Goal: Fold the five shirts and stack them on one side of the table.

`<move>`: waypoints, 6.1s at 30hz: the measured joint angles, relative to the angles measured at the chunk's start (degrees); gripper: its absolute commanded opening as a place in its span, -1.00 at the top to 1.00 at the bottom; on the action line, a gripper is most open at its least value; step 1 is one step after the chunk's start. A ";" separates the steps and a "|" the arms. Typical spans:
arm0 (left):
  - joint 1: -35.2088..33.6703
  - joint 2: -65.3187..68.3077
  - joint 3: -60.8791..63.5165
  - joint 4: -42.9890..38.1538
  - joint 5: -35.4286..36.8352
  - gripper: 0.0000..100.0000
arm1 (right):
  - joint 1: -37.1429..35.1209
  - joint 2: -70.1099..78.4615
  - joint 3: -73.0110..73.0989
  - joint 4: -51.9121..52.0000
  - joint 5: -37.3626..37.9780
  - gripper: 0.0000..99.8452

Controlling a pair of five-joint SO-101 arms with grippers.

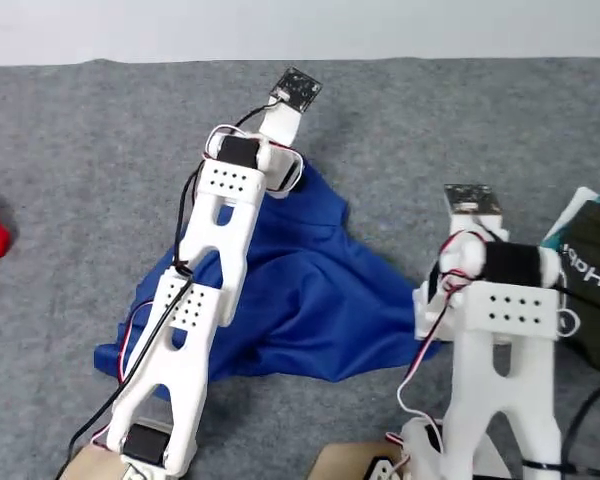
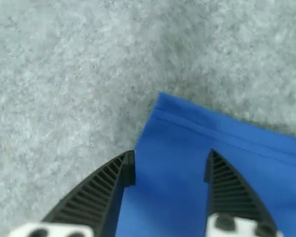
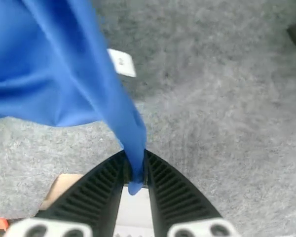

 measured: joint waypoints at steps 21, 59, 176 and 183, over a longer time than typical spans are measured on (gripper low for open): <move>0.62 3.16 4.13 -11.43 -2.99 0.71 | -15.12 0.00 0.00 0.00 -6.42 0.98; 0.62 5.45 -15.03 9.41 -7.21 0.66 | -15.12 0.00 0.00 0.00 -6.42 0.98; -2.73 7.12 -7.03 -1.41 -20.66 1.00 | -15.30 -0.09 -0.62 -10.81 -6.42 0.98; -2.90 -0.79 -14.86 4.75 -10.29 1.00 | -15.30 -0.09 -0.62 -11.69 -6.42 0.98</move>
